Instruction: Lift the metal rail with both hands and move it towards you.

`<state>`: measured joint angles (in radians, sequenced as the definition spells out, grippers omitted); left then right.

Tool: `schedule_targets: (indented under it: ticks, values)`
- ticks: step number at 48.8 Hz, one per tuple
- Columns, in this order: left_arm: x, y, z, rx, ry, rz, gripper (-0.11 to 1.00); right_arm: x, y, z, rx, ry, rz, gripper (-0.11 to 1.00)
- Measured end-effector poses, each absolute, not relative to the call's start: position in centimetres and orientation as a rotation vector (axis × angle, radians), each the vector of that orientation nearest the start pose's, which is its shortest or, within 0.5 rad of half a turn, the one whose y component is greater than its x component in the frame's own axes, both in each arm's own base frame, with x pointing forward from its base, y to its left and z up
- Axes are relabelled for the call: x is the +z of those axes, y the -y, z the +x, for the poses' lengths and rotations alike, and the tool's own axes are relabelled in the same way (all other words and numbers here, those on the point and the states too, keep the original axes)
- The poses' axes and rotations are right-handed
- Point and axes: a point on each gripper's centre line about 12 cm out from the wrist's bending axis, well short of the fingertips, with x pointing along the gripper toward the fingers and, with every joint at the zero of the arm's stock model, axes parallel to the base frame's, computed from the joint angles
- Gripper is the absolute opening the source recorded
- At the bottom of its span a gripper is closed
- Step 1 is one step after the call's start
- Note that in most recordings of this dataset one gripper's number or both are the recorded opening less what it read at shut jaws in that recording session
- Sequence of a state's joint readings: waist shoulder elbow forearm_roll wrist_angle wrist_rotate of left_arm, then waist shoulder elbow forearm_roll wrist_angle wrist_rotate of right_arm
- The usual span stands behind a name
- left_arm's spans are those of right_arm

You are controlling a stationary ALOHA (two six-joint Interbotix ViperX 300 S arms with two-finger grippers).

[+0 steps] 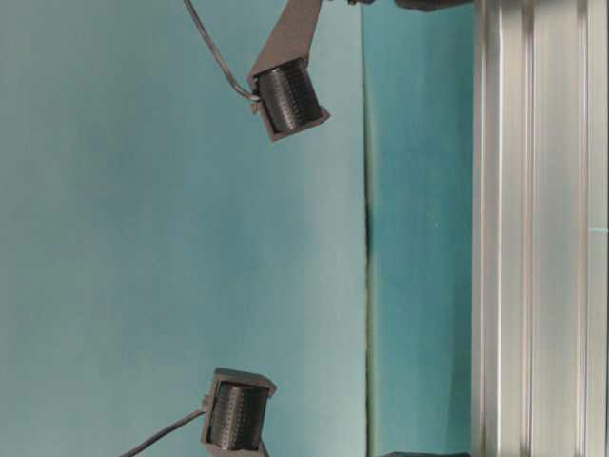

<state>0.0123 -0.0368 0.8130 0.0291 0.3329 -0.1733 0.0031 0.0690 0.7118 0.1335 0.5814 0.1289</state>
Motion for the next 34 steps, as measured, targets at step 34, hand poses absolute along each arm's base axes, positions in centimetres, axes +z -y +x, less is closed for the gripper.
schedule_targets:
  ticks: [34]
  values:
    - [14.4,-0.2,29.6,0.054,-1.132,-0.058,1.0,14.1,-0.6,32.9,-0.086,-1.214,0.254,0.99]
